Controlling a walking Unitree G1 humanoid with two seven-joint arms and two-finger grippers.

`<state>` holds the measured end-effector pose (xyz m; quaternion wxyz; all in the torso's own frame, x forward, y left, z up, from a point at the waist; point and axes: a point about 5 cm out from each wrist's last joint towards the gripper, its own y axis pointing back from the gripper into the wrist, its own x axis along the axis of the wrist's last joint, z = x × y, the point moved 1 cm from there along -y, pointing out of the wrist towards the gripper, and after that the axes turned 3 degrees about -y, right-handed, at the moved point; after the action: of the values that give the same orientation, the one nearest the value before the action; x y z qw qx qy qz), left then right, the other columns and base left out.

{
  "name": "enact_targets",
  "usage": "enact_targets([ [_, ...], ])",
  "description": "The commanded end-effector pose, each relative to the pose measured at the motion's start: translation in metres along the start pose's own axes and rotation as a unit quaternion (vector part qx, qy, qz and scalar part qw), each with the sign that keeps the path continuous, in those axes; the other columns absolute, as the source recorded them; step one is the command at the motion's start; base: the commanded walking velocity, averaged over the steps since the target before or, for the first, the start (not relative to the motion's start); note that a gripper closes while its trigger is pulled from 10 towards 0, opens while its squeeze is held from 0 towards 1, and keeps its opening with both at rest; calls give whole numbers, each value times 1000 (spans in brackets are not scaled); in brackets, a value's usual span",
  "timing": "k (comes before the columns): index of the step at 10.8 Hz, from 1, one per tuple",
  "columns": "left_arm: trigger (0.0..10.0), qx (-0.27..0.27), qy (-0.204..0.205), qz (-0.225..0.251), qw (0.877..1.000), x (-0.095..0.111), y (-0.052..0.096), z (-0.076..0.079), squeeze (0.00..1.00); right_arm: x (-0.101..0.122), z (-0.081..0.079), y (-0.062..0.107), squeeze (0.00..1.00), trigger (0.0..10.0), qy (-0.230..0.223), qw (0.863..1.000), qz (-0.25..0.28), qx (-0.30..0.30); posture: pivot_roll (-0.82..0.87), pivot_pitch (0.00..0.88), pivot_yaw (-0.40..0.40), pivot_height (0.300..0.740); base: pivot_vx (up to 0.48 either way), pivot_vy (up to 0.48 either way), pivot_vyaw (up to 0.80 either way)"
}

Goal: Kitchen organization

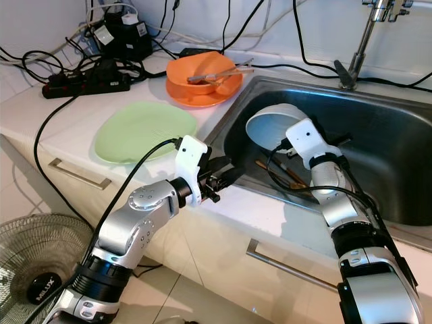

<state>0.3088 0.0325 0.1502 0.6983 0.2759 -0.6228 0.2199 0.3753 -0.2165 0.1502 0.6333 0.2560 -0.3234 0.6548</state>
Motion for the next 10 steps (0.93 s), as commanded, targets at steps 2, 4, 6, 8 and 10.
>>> enact_targets([
  [2,10000,-8,-4,-3,1000,0,2,2,0,8,-1,-5,1000,10000,-5,1000,16,1,46,0,93,740,0,0,0],
  [4,10000,-8,-4,-3,1000,0,2,2,0,10,-2,-6,0,10000,-17,1000,18,0,45,0,94,740,0,0,0],
  [6,10000,-9,-5,-3,1000,0,1,3,0,13,-2,-7,0,10000,-19,999,25,2,43,0,95,740,0,0,0],
  [8,10000,-6,-8,-1,1000,1,1,2,0,22,4,-9,0,10000,-63,997,46,-15,41,0,94,740,0,0,0],
  [10,10000,7,-14,5,1000,1,1,-1,0,35,18,-10,0,10000,-162,983,69,-45,40,0,91,740,0,0,0],
])
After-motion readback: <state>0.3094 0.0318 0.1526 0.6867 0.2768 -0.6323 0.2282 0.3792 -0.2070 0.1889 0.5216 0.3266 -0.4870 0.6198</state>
